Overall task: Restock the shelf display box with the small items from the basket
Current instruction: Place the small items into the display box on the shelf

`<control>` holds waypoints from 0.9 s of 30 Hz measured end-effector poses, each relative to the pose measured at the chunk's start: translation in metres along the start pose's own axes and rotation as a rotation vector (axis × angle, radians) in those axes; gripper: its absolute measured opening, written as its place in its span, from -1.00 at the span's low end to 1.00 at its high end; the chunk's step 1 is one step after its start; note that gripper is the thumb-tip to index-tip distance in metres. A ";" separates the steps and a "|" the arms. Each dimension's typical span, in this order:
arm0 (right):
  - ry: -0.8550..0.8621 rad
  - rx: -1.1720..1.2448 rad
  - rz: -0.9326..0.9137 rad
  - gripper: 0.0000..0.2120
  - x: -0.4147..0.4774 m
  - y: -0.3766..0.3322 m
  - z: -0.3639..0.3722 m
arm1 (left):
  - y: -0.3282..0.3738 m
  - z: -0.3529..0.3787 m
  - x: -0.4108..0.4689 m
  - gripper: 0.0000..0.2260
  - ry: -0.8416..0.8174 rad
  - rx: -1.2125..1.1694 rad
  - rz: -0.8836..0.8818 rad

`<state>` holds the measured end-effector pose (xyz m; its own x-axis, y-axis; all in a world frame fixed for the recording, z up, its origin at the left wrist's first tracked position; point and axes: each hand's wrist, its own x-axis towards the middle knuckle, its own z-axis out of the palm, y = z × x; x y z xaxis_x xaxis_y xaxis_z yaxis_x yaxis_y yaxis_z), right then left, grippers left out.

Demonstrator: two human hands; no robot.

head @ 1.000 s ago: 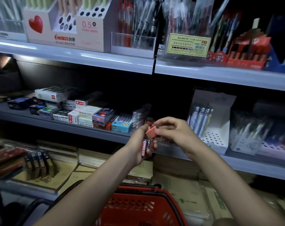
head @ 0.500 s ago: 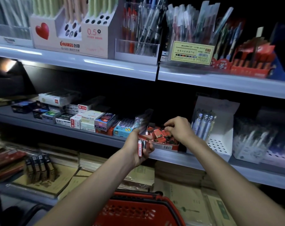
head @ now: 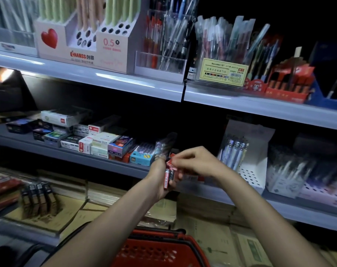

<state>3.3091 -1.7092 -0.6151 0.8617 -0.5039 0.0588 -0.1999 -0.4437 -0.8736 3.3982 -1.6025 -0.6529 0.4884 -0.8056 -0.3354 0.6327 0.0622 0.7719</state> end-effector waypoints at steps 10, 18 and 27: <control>0.623 -0.522 -0.120 -0.84 0.023 0.026 -0.012 | 0.003 -0.015 0.002 -0.59 0.141 -0.057 -0.109; 0.527 -0.911 -0.078 -0.71 0.052 0.053 0.009 | 0.007 -0.032 -0.006 -0.69 0.181 -0.392 -0.207; 0.272 -0.279 -0.074 -0.91 0.003 0.014 0.024 | 0.003 -0.022 0.001 -0.80 0.054 -0.166 -0.086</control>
<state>3.3202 -1.6995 -0.6388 0.7307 -0.6248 0.2751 -0.2935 -0.6513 -0.6998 3.4139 -1.5900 -0.6630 0.4568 -0.7795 -0.4287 0.7618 0.0940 0.6409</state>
